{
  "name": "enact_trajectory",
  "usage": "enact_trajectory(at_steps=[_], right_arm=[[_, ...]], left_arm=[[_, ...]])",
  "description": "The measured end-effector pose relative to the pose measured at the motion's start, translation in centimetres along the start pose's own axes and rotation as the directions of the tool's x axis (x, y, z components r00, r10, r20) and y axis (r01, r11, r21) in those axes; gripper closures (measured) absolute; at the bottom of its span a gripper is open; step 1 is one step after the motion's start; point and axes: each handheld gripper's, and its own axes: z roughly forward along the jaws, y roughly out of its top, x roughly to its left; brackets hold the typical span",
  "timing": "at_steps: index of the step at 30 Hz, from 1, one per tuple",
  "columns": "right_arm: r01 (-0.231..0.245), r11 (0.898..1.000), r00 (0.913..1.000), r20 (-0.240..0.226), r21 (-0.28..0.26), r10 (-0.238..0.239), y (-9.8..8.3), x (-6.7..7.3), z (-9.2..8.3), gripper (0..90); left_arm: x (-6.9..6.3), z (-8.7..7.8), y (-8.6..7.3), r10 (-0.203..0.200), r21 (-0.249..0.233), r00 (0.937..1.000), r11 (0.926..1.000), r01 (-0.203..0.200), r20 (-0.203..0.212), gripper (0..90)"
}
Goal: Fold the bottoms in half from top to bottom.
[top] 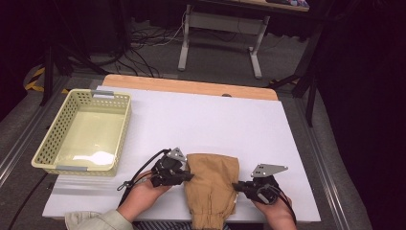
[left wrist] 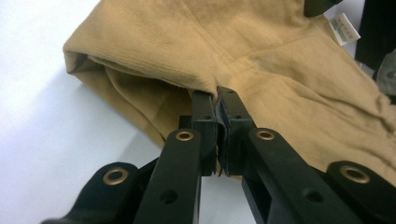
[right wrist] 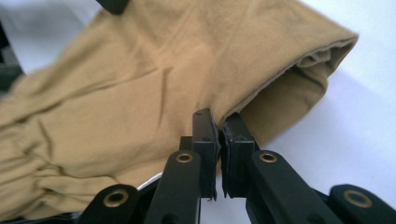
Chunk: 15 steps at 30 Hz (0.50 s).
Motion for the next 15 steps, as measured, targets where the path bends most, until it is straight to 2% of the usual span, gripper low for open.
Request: enact_trajectory(at_steps=[3, 6, 10, 15], right_arm=[[-0.024, 0.999, 0.9994, -0.025, -0.038, 0.024, 0.4, -0.3, -0.9, 85.9], [-0.039, 0.997, 0.9988, -0.031, -0.059, 0.037, 0.9, -0.7, -1.4, 85.9], [-0.047, 0.996, 0.9985, -0.033, -0.080, 0.045, 1.8, -1.1, -1.9, 85.9], [-0.056, 0.996, 0.9982, -0.026, -0.074, 0.054, 3.0, -2.0, -1.6, 85.9]], left_arm=[[0.1, -0.5, 0.3, -0.006, -0.034, 0.9999, 0.9994, 0.006, 0.015, 86.5], [0.4, -1.0, 0.7, -0.030, -0.056, 0.9987, 0.9979, 0.033, 0.041, 86.3], [0.6, -1.3, 1.1, -0.035, -0.075, 0.9990, 0.9965, 0.036, 0.027, 86.1], [1.3, -1.1, 1.5, -0.045, -0.085, 0.9990, 0.9954, 0.045, 0.002, 85.9]])
